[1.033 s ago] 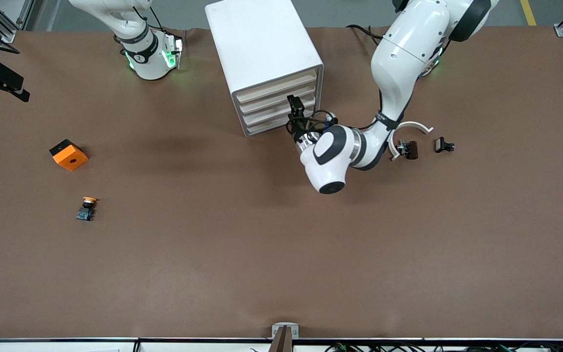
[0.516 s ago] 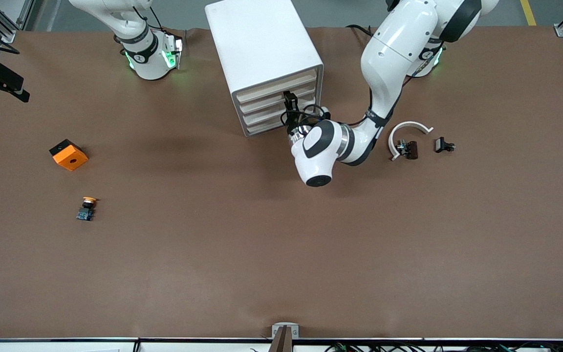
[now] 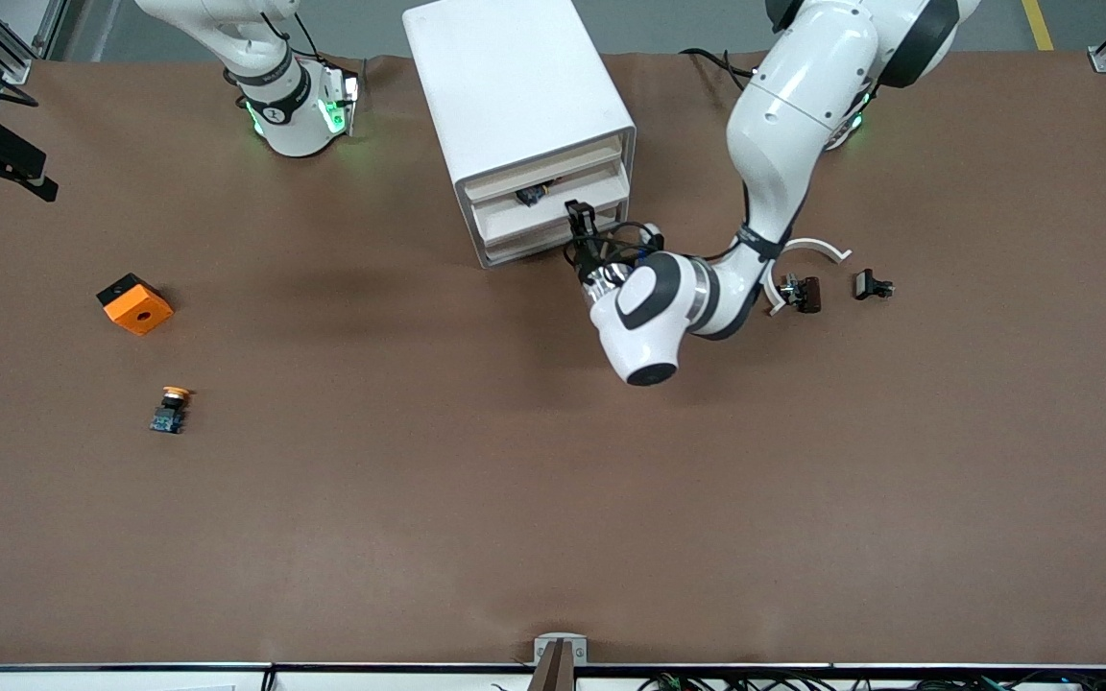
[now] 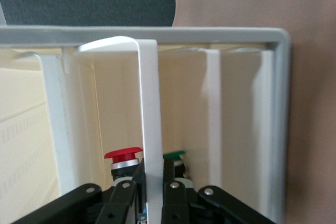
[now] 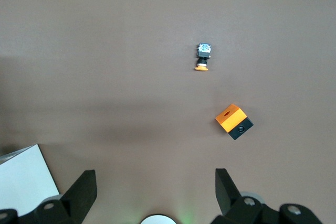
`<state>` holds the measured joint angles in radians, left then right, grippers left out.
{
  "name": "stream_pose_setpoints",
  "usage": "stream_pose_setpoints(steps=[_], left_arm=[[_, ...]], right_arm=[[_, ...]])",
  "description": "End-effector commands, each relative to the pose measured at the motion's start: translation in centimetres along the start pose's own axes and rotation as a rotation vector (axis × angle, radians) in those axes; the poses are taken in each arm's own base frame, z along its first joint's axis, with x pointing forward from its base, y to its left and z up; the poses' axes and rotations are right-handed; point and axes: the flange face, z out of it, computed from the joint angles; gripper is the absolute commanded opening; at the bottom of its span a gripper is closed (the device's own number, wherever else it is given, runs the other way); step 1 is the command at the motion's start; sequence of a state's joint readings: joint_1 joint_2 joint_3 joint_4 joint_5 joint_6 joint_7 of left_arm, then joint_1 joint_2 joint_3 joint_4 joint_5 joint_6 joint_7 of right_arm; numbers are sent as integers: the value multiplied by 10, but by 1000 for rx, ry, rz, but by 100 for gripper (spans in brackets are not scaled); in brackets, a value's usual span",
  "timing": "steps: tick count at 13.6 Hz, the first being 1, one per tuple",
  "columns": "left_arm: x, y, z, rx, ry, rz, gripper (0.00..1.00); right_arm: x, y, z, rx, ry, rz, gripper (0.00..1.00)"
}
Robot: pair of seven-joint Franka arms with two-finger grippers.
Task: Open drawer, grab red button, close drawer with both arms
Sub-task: 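Grasp the drawer handle with the left gripper and pull it open, then release the drawer handle and draw the left gripper back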
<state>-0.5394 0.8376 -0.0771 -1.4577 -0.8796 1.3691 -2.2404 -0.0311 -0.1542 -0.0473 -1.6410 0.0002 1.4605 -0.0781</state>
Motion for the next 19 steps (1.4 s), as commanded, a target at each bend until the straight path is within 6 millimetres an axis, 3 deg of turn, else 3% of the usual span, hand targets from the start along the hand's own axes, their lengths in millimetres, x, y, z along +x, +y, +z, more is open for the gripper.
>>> stream_pose_setpoints(steps=[1,2,3,5,7,8,9,10,12,14,15,17,19], left_arm=[[21,15,-49,-10,-84,16,0],[25,17,-59,-21,-103,32,0],[23,14,-68,-38,-112,51,1],[27,21,-83,-67,-133,60,12],[32,24,-95,-98,-154,97,45],[35,23,-104,-114,-167,107,78],[33,18,-112,-131,-171,119,100],[36,14,-126,-161,-180,121,100],[50,7,-165,-247,-206,126,100],[65,-8,-207,-368,-192,204,100],[76,-9,-222,-407,-189,258,100],[105,-47,-266,-545,-135,561,100],[125,-57,-285,-615,-44,738,100]], right_arm=[[3,1,2,8,-5,-4,100],[5,5,6,11,-12,3,100],[18,8,23,9,-48,6,100],[26,12,25,-6,-46,-10,100],[39,15,36,-15,-67,-18,100],[42,18,39,-34,-68,-14,100],[56,22,58,-39,-88,-11,100],[69,29,79,-40,-118,-3,100],[74,40,81,-39,-114,12,100],[74,32,80,-42,-115,66,100],[74,22,80,-35,-115,170,100],[75,-12,82,-14,-123,281,100],[70,-46,81,48,-152,393,100]])
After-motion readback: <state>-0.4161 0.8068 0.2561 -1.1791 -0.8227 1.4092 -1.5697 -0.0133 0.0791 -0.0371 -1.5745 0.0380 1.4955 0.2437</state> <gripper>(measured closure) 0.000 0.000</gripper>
